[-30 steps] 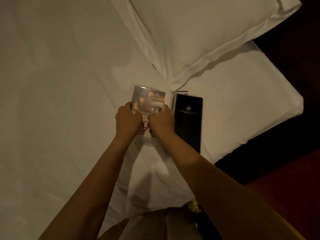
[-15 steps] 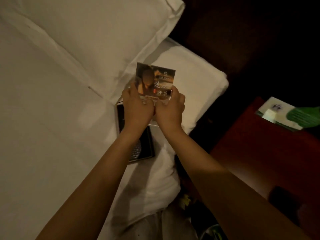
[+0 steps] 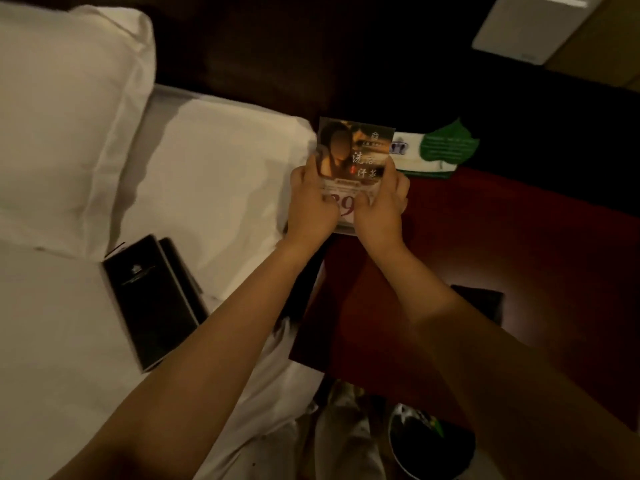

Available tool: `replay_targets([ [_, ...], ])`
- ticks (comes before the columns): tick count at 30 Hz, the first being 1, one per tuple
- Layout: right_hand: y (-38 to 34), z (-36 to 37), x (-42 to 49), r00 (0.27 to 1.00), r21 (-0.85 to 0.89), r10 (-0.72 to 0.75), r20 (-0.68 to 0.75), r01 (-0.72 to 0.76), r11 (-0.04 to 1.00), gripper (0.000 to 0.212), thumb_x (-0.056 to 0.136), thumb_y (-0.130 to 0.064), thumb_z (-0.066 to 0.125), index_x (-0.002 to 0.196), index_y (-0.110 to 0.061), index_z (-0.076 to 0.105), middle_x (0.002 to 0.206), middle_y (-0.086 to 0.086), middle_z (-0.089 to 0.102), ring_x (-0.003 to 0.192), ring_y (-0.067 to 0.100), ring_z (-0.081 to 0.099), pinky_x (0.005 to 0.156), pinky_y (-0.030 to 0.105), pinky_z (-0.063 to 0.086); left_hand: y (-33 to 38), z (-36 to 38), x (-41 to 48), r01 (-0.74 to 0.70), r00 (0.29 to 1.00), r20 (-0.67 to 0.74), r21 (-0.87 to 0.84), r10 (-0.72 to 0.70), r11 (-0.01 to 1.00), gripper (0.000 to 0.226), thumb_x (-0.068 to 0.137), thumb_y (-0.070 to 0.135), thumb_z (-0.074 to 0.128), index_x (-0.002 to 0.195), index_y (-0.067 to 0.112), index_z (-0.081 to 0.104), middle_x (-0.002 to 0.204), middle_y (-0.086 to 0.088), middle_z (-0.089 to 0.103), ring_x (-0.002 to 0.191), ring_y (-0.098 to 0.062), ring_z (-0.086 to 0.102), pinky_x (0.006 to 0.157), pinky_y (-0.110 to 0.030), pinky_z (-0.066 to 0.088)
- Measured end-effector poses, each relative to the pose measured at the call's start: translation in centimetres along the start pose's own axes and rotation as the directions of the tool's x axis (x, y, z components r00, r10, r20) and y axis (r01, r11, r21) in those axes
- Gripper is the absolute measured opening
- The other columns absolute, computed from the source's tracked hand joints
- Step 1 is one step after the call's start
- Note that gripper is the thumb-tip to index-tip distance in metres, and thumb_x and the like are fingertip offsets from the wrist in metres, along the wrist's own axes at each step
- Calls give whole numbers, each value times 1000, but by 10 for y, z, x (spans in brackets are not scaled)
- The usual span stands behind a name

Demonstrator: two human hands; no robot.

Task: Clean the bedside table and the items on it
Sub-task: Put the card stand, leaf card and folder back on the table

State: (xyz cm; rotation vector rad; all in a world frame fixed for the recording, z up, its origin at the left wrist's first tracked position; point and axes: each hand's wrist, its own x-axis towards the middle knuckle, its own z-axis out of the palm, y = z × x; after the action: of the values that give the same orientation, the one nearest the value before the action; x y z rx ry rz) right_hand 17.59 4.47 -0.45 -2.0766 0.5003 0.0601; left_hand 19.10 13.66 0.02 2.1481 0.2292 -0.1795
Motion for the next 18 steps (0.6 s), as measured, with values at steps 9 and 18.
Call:
replay_targets([
  [9,74,-87,30,978,170,93,-187,-61,984,66,84,3,42,145,-17,25,144,12,25,128,30,32,107,38,36,50,95,-5,-64,963,261,-19,66,998,72,80,-10,39,145,16,26,138,-12,36,123,-22,46,95,-24,45],
  [18,125,-141,77,934,260,134,-330,-46,964,60,81,4,40,138,-13,34,138,14,29,123,35,40,101,52,42,91,169,11,-62,914,395,-87,91,994,71,83,-13,39,146,15,23,145,-13,35,131,-24,42,104,-37,45],
])
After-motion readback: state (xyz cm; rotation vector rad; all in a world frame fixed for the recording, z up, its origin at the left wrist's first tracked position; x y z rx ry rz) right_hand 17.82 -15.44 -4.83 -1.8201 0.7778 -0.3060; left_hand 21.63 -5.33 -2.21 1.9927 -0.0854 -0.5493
